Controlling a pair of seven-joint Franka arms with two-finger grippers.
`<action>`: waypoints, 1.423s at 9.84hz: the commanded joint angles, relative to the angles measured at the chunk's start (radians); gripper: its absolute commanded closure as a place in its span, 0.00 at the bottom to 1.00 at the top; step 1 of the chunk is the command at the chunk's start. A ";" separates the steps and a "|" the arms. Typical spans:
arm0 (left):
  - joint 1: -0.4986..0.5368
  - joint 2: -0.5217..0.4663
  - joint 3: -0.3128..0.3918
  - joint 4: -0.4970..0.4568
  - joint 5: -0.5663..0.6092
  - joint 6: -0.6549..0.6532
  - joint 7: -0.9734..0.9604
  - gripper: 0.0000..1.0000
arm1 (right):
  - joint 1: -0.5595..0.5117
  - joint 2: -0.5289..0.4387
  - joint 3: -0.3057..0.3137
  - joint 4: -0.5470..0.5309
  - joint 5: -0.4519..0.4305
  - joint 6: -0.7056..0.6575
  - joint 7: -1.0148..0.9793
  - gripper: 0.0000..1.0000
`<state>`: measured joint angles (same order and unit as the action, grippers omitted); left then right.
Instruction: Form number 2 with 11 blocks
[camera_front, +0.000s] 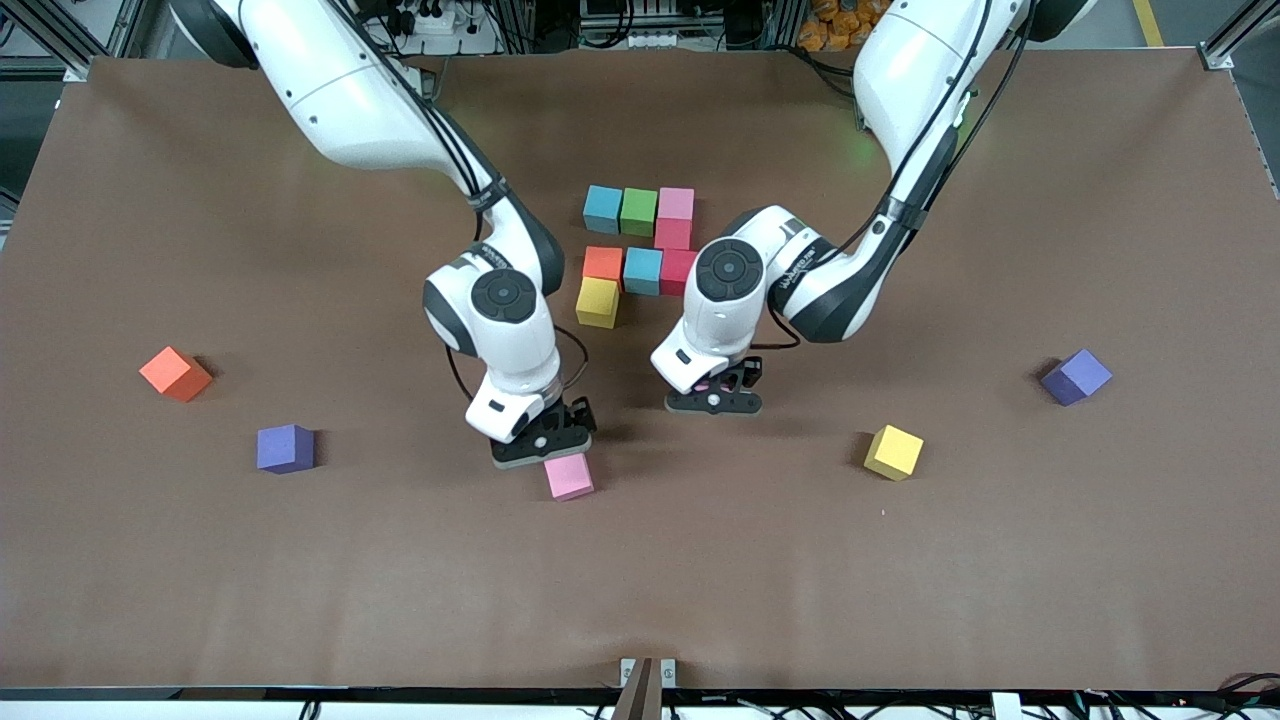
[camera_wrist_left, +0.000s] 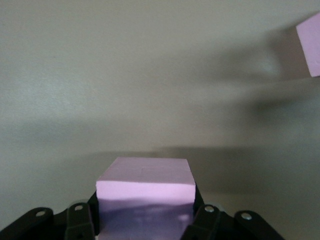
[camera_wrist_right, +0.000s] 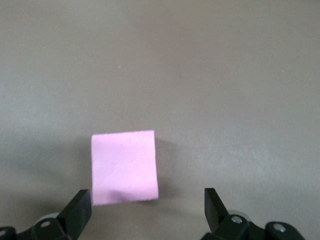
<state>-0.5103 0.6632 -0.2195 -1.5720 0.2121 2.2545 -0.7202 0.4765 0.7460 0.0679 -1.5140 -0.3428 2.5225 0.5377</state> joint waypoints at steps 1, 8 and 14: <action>-0.049 0.021 0.006 0.024 0.018 -0.018 0.019 1.00 | -0.015 0.073 0.015 0.061 -0.021 0.071 0.017 0.00; -0.134 0.095 0.009 0.112 0.013 -0.013 0.100 1.00 | -0.001 0.151 0.015 0.103 -0.022 0.171 0.145 0.00; -0.160 0.127 0.009 0.147 0.013 -0.007 0.093 1.00 | -0.019 0.153 0.015 0.115 -0.031 0.160 0.069 0.80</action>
<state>-0.6599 0.7706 -0.2186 -1.4597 0.2122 2.2548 -0.6344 0.4731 0.8771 0.0720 -1.4389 -0.3450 2.6917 0.6366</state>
